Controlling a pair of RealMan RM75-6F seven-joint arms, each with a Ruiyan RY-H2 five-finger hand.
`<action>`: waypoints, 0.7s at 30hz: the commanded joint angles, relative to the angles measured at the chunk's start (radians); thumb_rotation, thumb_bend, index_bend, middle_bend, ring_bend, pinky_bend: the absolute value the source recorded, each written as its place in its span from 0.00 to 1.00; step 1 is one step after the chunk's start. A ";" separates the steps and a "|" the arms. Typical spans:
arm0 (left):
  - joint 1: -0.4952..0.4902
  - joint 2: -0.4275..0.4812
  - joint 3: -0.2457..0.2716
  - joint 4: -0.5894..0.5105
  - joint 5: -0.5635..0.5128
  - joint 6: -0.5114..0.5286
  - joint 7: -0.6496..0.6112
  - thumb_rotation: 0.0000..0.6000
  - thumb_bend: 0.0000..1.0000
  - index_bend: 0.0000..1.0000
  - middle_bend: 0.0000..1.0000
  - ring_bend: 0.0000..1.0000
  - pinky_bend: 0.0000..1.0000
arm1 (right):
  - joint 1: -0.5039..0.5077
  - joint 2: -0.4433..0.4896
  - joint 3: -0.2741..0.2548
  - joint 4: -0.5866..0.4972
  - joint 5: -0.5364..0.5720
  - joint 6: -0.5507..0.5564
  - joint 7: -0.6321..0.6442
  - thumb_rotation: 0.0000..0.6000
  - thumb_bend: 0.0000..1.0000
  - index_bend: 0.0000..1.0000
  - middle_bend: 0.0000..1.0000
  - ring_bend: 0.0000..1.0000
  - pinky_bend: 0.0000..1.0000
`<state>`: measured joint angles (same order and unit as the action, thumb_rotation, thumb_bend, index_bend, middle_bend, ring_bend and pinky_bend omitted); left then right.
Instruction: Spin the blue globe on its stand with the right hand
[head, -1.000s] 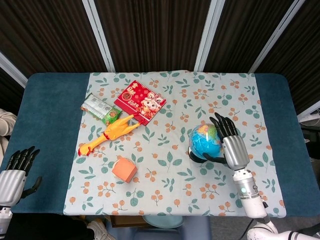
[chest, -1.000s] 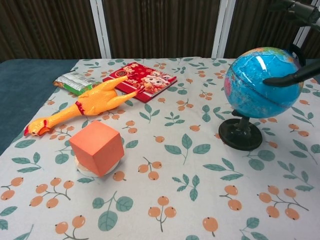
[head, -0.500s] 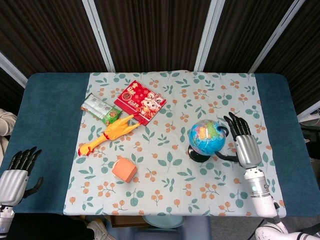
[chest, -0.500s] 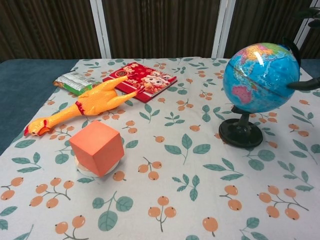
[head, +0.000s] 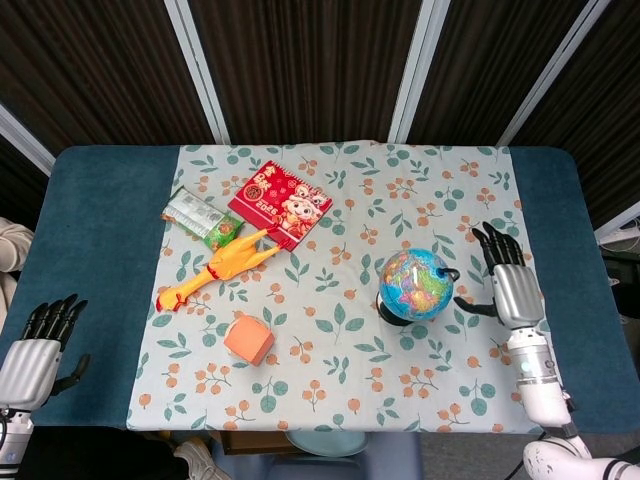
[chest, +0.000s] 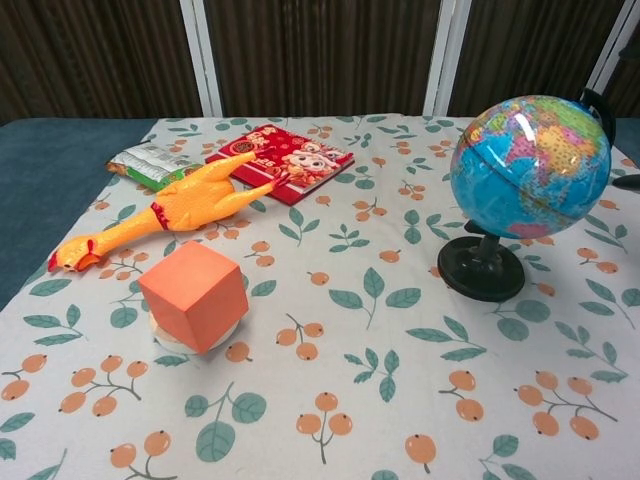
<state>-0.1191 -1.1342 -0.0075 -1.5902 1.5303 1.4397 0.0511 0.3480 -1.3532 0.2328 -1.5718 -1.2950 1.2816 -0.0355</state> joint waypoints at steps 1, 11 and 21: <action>0.001 0.001 0.001 -0.001 -0.001 0.000 0.001 1.00 0.42 0.03 0.00 0.00 0.00 | -0.013 0.022 -0.014 -0.006 -0.018 0.012 0.006 1.00 0.16 0.00 0.00 0.00 0.00; 0.000 0.003 0.003 -0.001 0.008 0.003 -0.009 1.00 0.42 0.03 0.00 0.00 0.00 | -0.078 0.136 -0.120 -0.116 -0.204 0.075 0.128 1.00 0.15 0.00 0.00 0.00 0.00; 0.005 0.007 0.005 -0.001 0.014 0.015 -0.016 1.00 0.41 0.03 0.00 0.00 0.00 | 0.015 0.030 -0.047 -0.187 -0.185 0.031 0.050 1.00 0.15 0.00 0.00 0.00 0.00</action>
<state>-0.1147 -1.1279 -0.0028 -1.5910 1.5439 1.4542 0.0357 0.3390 -1.2966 0.1668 -1.7462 -1.5036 1.3358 0.0469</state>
